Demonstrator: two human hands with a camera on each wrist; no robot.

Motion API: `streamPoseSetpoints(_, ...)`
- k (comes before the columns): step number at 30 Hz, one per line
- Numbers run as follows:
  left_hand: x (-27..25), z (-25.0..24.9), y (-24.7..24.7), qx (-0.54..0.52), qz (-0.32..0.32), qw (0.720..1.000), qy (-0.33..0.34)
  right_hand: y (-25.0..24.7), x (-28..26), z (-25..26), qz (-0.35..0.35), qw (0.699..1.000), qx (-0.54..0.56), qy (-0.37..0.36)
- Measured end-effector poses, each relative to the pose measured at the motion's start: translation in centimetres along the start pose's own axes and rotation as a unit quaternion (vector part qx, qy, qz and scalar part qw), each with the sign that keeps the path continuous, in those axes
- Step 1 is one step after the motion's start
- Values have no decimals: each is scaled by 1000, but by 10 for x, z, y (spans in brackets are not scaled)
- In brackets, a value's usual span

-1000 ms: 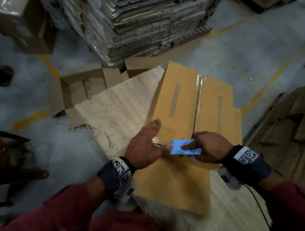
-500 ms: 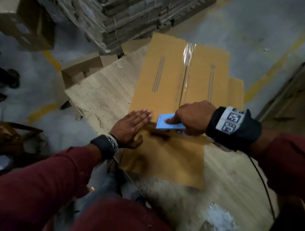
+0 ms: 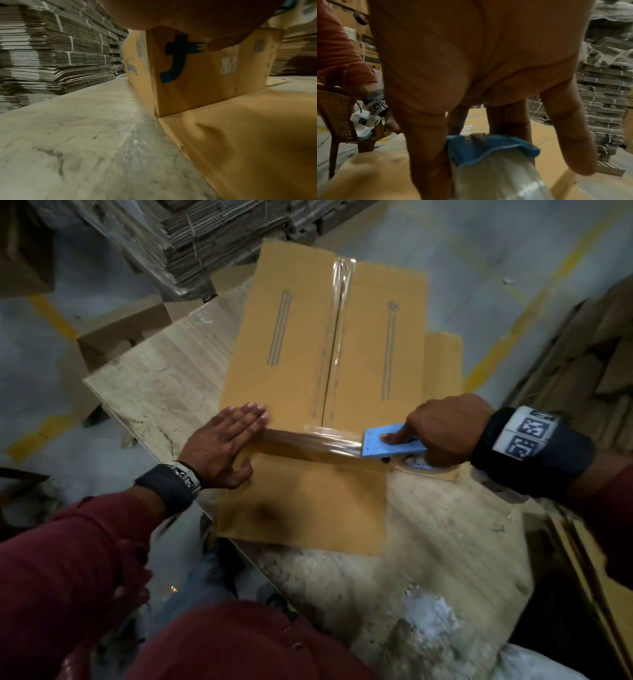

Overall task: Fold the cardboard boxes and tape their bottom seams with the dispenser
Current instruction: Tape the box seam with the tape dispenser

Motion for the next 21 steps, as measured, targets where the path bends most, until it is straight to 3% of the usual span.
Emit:
streamPoseSetpoints(10,1,43,-8,-12,20,999,40,2,14,5,-1,1000,20,7)
streamPoseSetpoints(21,9,59,-13,-30,-10,999,40,-4,28,28,9,999,36,-19)
Point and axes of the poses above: each hand's wrist, its own x-axis towards the middle knuckle, its own y-axis out of the palm, z = x × y, the point moved 8 cm from there along x, towards the middle knuckle, and after that the axes turned 7 degrees about -z, right-handed, at the moved point
